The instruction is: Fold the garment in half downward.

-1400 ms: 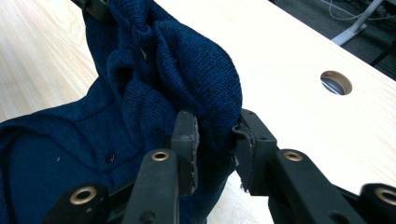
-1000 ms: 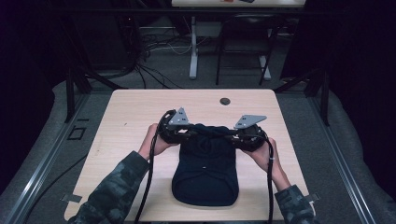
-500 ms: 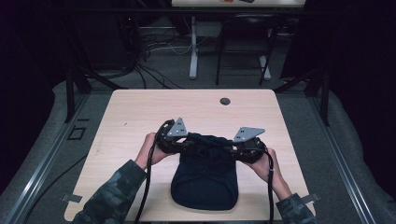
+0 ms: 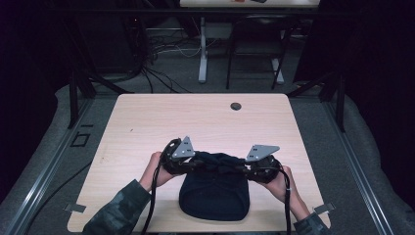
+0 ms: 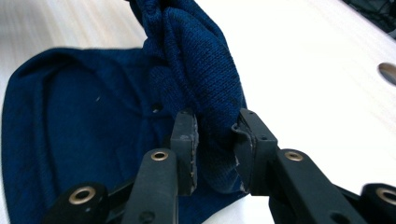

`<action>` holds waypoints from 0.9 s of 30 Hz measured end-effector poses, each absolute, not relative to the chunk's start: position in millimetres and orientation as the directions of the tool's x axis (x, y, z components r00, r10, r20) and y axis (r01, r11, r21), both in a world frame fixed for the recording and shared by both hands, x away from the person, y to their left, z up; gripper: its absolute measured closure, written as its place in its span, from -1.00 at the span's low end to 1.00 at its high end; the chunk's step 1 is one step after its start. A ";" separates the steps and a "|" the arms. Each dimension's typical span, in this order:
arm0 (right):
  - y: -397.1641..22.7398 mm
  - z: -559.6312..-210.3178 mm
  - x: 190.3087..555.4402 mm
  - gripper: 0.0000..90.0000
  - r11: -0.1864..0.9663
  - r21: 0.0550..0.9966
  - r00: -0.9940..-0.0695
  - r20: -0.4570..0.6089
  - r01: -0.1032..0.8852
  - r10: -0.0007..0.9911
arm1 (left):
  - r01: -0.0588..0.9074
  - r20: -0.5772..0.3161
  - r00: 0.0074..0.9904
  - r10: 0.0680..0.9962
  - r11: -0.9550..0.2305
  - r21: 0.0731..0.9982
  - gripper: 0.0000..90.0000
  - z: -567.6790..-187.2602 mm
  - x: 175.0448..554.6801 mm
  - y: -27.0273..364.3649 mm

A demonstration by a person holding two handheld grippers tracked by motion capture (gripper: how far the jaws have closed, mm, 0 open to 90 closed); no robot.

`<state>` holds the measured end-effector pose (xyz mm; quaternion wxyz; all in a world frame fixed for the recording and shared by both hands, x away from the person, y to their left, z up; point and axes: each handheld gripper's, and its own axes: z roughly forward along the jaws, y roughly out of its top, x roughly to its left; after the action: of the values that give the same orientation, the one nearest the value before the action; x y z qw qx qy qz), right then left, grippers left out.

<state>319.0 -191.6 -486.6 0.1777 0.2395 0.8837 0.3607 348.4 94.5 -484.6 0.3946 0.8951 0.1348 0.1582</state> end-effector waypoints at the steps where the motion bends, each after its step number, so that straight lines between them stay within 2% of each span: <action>1: -191.6 -487.3 317.3 0.55 0.630 0.719 -0.823 -0.145 0.294 0.549 | 0.119 0.171 0.915 0.366 -0.649 0.752 0.47 -487.0 345.5 94.5; 14: -193.1 -511.7 290.3 0.53 0.652 0.688 -0.849 -0.097 0.320 0.520 | 0.148 0.109 0.934 0.339 -0.648 0.747 0.46 -508.2 319.2 98.3; 19: -193.5 -519.9 282.7 0.50 0.657 0.676 -0.856 -0.075 0.334 0.512 | 0.200 0.042 0.937 0.346 -0.632 0.749 0.41 -524.4 308.8 101.7; 23: -194.5 -532.6 273.3 0.37 0.664 0.651 -0.863 -0.028 0.367 0.504 | 0.238 -0.005 0.938 0.347 -0.633 0.736 0.20 -539.3 299.7 103.4; 24: -194.5 -532.6 273.3 0.37 0.664 0.651 -0.863 -0.028 0.367 0.504 | 0.247 -0.012 0.937 0.349 -0.637 0.731 0.20 -541.8 297.5 104.4; 27: -200.1 -531.1 265.3 0.19 0.654 0.652 -0.860 -0.006 0.384 0.510 | 0.273 -0.038 0.931 0.362 -0.626 0.730 -0.06 -542.5 291.2 109.9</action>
<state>265.3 -200.1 -531.1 0.0945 0.2470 0.9046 0.3344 291.2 109.9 -542.5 0.3947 0.8999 0.1766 0.0563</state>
